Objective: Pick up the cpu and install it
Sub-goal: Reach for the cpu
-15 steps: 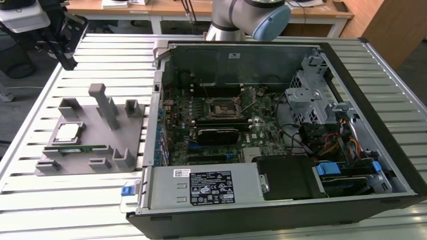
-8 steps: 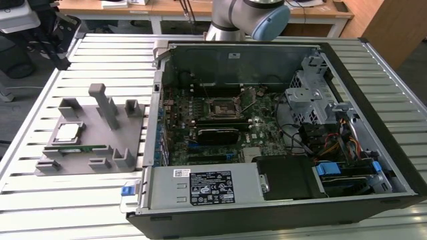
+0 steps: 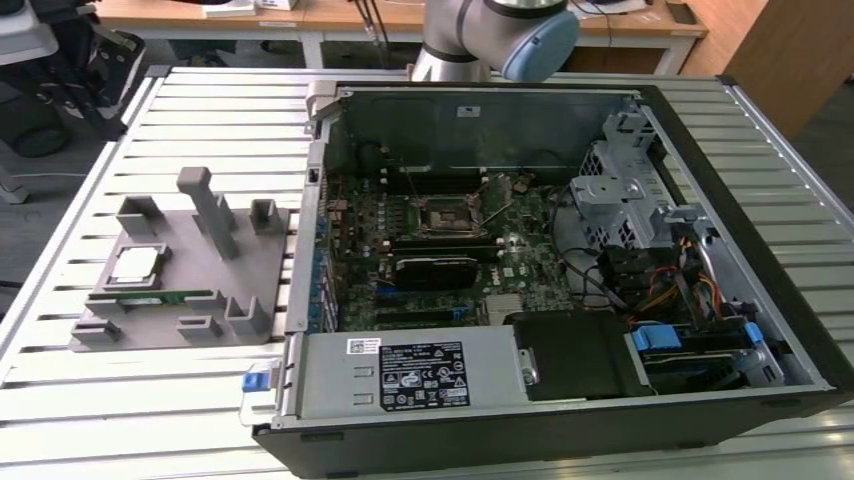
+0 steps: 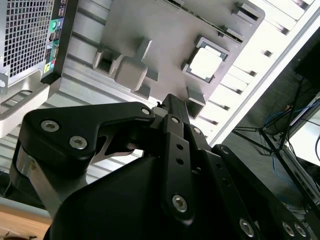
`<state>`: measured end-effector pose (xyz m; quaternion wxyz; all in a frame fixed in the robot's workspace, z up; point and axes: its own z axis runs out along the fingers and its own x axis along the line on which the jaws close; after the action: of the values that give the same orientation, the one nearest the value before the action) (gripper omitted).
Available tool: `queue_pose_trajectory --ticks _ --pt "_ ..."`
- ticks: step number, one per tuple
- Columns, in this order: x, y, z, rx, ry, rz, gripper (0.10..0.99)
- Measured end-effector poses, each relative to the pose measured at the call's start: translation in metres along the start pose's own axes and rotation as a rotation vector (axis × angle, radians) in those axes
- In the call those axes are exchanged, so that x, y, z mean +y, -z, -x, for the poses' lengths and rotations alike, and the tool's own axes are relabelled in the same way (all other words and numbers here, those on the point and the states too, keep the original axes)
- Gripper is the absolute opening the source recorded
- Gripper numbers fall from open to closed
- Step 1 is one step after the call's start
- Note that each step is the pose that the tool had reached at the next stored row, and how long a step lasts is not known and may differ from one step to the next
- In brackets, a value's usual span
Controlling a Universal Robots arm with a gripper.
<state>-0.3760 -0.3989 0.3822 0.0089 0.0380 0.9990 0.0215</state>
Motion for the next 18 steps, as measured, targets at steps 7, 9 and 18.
queue_pose_trajectory --ticks 7,9,18 --pt "-0.0012 -0.0002 -0.0149 0.0004 0.004 0.0 0.106" --pt "-0.0013 -0.0006 -0.0163 0.0009 0.022 0.0 0.106" --pt "-0.0021 -0.0015 -0.0265 0.0039 0.088 0.001 0.106"
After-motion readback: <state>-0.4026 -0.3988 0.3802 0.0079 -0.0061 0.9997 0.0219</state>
